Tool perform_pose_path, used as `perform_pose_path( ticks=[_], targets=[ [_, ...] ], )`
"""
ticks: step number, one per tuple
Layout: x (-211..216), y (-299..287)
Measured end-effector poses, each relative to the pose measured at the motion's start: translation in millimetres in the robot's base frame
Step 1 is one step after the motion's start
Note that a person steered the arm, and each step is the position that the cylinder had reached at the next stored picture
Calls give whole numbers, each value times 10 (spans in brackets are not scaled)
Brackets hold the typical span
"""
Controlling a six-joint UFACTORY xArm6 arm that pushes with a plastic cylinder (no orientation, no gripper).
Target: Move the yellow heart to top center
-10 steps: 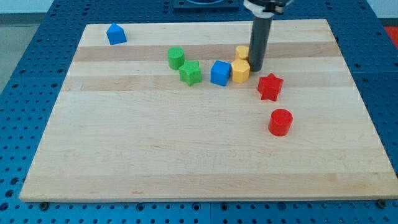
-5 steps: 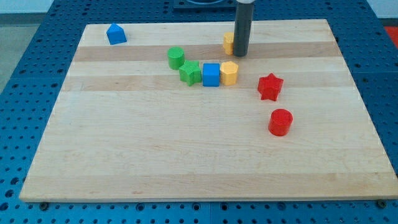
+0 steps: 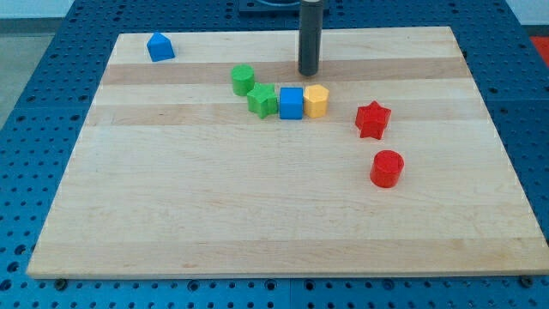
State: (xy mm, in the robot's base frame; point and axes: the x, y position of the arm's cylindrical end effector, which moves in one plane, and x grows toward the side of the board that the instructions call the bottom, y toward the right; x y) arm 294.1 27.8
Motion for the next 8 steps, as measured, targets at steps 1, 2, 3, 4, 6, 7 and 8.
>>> perform_pose_path(
  ticks=[1, 2, 3, 4, 6, 7, 8],
  targets=[
    [-42, -71],
    [-44, -66],
    [-21, -31],
    [-15, 230],
    [-290, 206],
    [-379, 197],
    [-379, 197]
  ],
)
